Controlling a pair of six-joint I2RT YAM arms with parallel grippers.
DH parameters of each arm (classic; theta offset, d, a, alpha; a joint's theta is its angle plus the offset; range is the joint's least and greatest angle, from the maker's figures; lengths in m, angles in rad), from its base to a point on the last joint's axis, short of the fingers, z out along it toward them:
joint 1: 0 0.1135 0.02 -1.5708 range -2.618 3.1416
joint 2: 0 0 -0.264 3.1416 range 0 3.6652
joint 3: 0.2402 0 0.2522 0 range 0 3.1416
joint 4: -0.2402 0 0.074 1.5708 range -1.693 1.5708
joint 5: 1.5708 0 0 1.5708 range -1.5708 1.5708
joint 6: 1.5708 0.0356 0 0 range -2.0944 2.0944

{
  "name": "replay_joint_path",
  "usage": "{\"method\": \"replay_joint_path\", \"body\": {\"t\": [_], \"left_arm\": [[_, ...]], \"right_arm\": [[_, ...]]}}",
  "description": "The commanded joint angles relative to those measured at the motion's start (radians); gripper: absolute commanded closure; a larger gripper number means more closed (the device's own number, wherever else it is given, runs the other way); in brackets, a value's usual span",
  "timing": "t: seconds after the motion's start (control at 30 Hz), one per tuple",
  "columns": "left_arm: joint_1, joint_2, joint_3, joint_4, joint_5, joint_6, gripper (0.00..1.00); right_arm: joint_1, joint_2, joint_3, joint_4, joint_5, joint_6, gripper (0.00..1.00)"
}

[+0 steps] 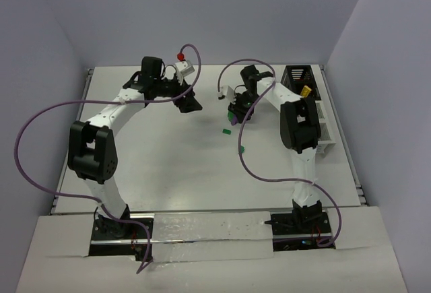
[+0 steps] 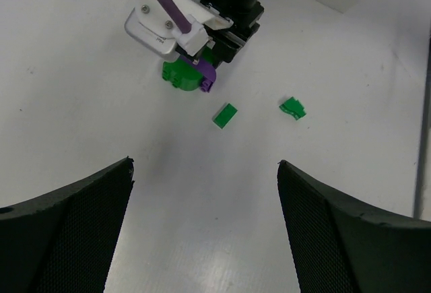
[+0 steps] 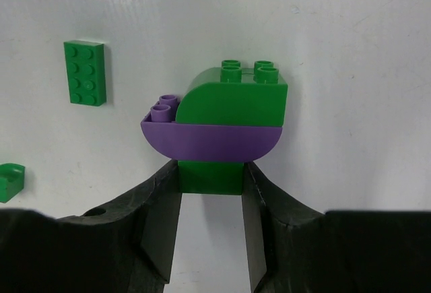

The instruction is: Sort the legos into containers by color

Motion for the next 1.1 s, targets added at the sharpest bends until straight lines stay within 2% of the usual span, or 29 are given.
{"method": "replay_joint_path", "body": {"t": [0.0,0.27,0.47,0.83,1.07], "left_arm": [[0.02,-0.003,0.003,0.116,0.042,-0.173,0.07],[0.025,0.041,0.0,0.237,0.074,-0.565,0.07],[0.036,0.083,0.012,0.31,0.117,-0.732,0.08],[0.04,0.103,0.038,0.391,0.206,-0.841,0.09],[0.039,0.15,0.073,0.361,0.23,-0.847,0.19]], "right_arm": [[0.01,-0.135,-0.051,0.019,-0.06,0.042,1.0],[0.055,-0.347,-0.075,0.15,-0.133,0.171,1.0],[0.131,-0.418,-0.11,0.195,-0.11,0.152,1.0],[0.201,-0.437,-0.109,0.252,-0.057,0.182,1.0],[0.238,-0.439,-0.098,0.277,-0.021,0.186,1.0]]}}
